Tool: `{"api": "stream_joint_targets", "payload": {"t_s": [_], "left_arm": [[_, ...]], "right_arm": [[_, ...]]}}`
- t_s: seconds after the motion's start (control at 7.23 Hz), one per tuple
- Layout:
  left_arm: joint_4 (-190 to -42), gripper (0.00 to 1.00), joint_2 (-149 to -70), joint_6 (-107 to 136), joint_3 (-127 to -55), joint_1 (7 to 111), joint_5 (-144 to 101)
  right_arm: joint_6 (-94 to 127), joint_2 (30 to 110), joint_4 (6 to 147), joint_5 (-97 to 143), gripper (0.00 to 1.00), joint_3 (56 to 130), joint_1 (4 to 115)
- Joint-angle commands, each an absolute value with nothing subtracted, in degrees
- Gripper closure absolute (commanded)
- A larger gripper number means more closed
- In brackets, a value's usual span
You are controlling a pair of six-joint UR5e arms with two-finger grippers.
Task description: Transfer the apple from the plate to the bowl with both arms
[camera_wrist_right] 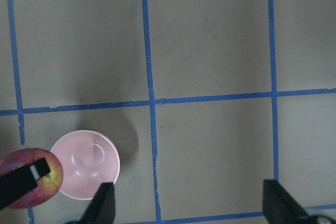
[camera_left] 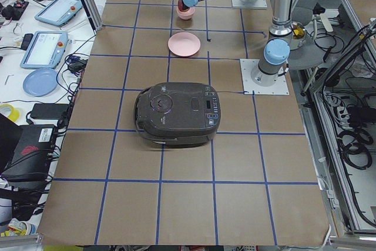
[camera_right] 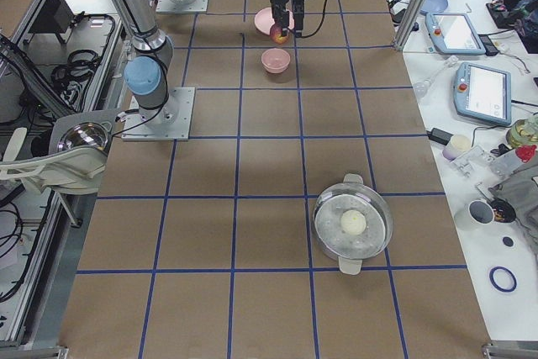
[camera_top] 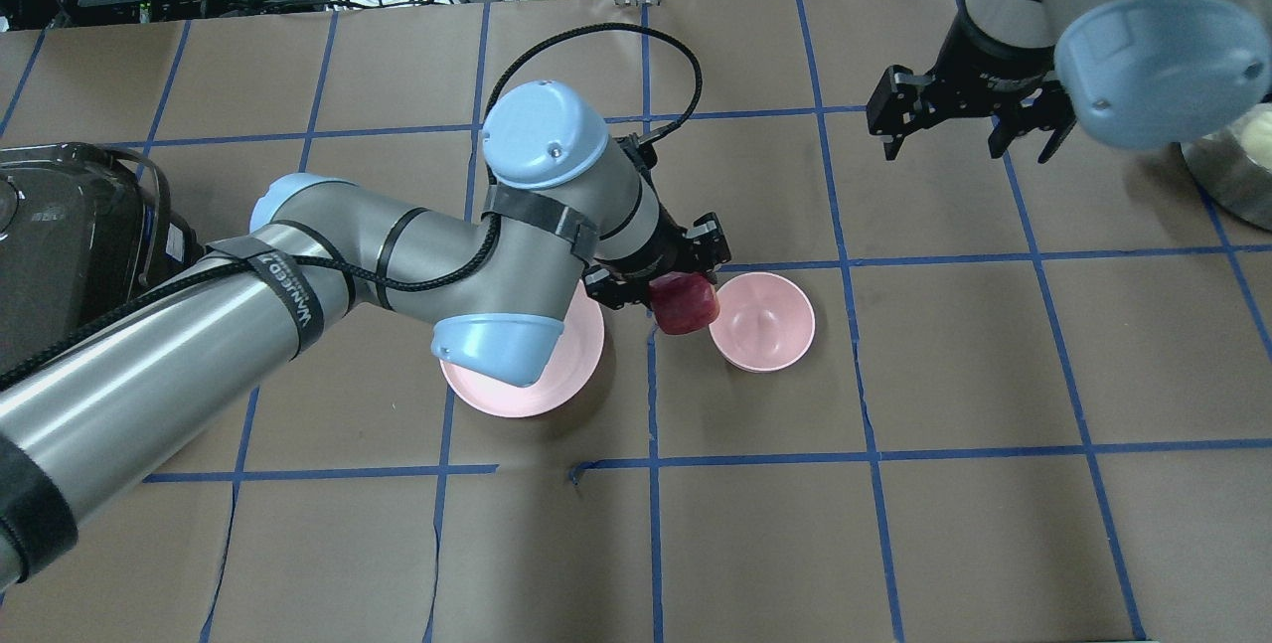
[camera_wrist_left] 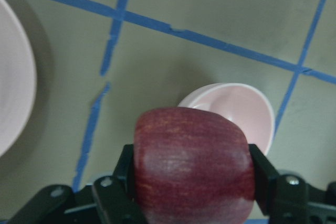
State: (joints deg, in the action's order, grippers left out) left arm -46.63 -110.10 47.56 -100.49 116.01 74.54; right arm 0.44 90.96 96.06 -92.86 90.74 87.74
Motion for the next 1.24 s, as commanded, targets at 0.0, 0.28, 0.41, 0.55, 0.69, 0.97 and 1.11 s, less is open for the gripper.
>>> {"api": "stream_joint_targets", "payload": {"t_s": [0.0, 0.28, 0.41, 0.55, 0.69, 0.97, 1.11], "left_arm": [[-46.6, 0.66, -113.8, 49.2, -98.3, 118.3, 76.5], [-45.8, 0.66, -116.6, 49.6, -97.8, 120.0, 79.5], [-45.6, 0.65, -117.5, 49.6, -97.8, 120.1, 79.7], [-45.7, 0.43, -117.9, 49.9, -97.9, 120.3, 79.7], [-45.7, 0.3, -117.9, 49.8, -97.9, 120.3, 79.8], [-45.6, 0.05, -115.7, 50.1, -97.9, 120.4, 80.0], [-45.4, 0.0, -114.6, 49.7, -97.5, 120.0, 80.0]], "right_arm": [[0.4, 91.9, 95.3, -93.3, 0.0, 90.2, 87.7], [0.5, 91.9, 94.9, -92.7, 0.0, 90.1, 87.8], [0.5, 92.0, 94.8, -92.6, 0.0, 90.1, 87.9], [0.5, 92.1, 94.8, -91.9, 0.0, 90.1, 88.0], [0.5, 92.1, 94.7, -90.0, 0.0, 90.1, 88.0], [0.5, 92.2, 94.3, -89.9, 0.0, 90.1, 88.0], [0.5, 92.1, 94.2, -89.9, 0.0, 90.1, 88.0]]}}
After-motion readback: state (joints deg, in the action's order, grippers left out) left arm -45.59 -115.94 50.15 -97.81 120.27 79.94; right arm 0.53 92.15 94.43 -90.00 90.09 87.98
